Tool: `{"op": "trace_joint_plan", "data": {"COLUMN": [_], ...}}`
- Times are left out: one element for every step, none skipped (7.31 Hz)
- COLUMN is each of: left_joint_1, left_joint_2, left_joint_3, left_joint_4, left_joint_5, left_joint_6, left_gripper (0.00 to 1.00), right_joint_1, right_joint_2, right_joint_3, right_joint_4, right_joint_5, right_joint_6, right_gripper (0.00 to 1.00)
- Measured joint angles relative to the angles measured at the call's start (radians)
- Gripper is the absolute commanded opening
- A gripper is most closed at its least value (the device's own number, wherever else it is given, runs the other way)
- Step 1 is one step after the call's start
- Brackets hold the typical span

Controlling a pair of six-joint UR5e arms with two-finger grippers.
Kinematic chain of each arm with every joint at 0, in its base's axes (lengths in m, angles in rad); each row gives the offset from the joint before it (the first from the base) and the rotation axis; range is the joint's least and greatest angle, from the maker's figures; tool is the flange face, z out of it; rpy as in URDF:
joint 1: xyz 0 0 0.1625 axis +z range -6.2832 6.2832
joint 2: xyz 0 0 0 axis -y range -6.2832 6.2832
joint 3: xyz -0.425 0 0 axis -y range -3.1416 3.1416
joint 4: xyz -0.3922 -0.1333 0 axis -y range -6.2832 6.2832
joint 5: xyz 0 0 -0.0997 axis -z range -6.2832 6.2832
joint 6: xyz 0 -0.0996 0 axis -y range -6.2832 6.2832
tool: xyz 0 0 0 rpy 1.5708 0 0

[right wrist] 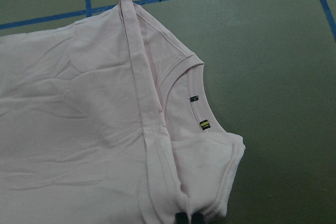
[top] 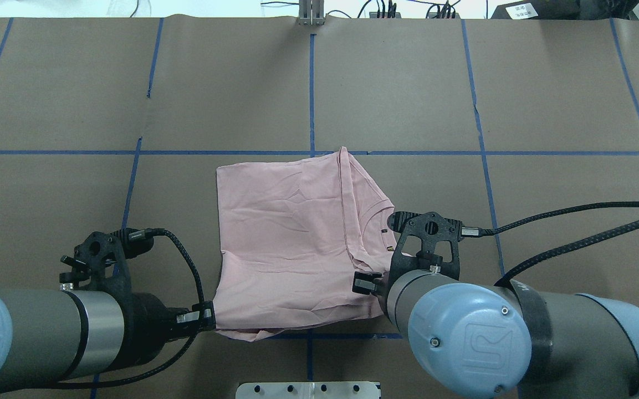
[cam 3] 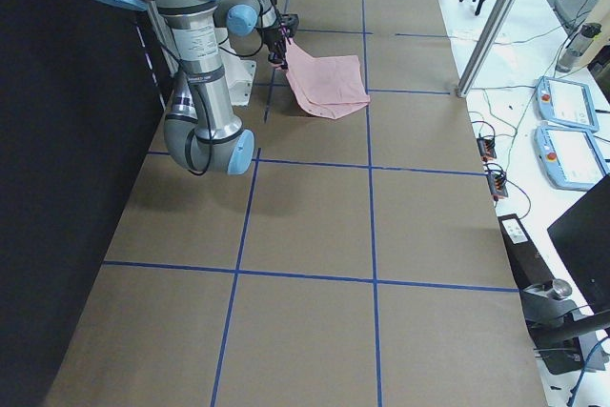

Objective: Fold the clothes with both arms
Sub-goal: 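Lift the near edge with both grippers and fold it over farther away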

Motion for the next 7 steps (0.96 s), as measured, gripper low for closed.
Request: {"op": "trace_joint_plan", "data": {"left_joint_1": [-0.046,-0.104,-0.162,-0.215,-0.26,-0.29,-0.311], "left_joint_2": [-0.041,-0.086,-0.12,-0.137,-0.143,-0.145,-0.148], "left_joint_3": [0.045,0.117,0.189,0.243,0.288,0.336,0.397], "left_joint_4": [0.015,0.018,0.015,0.011,-0.001,-0.034,-0.091], "left_joint_5": [-0.003,-0.007,-0.008,-0.009,-0.009,-0.009,-0.008], "left_joint_6": [0.049,0.105,0.163,0.218,0.264,0.293,0.308], "left_gripper": [0.0,0.0,0.0,0.0,0.0,0.0,0.0], "right_joint_1": [0.023,0.063,0.108,0.15,0.188,0.219,0.244], "right_joint_2": [0.017,0.047,0.081,0.107,0.129,0.157,0.188], "right_joint_3": [-0.025,-0.066,-0.125,-0.204,-0.309,-0.414,-0.505], "right_joint_4": [-0.002,-0.001,0.016,0.075,0.171,0.252,0.307], "right_joint_5": [0.001,0.004,0.008,0.016,0.026,0.031,0.033], "right_joint_6": [-0.013,-0.033,-0.052,-0.064,-0.073,-0.081,-0.091], "right_gripper": [0.0,0.0,0.0,0.0,0.0,0.0,0.0]}}
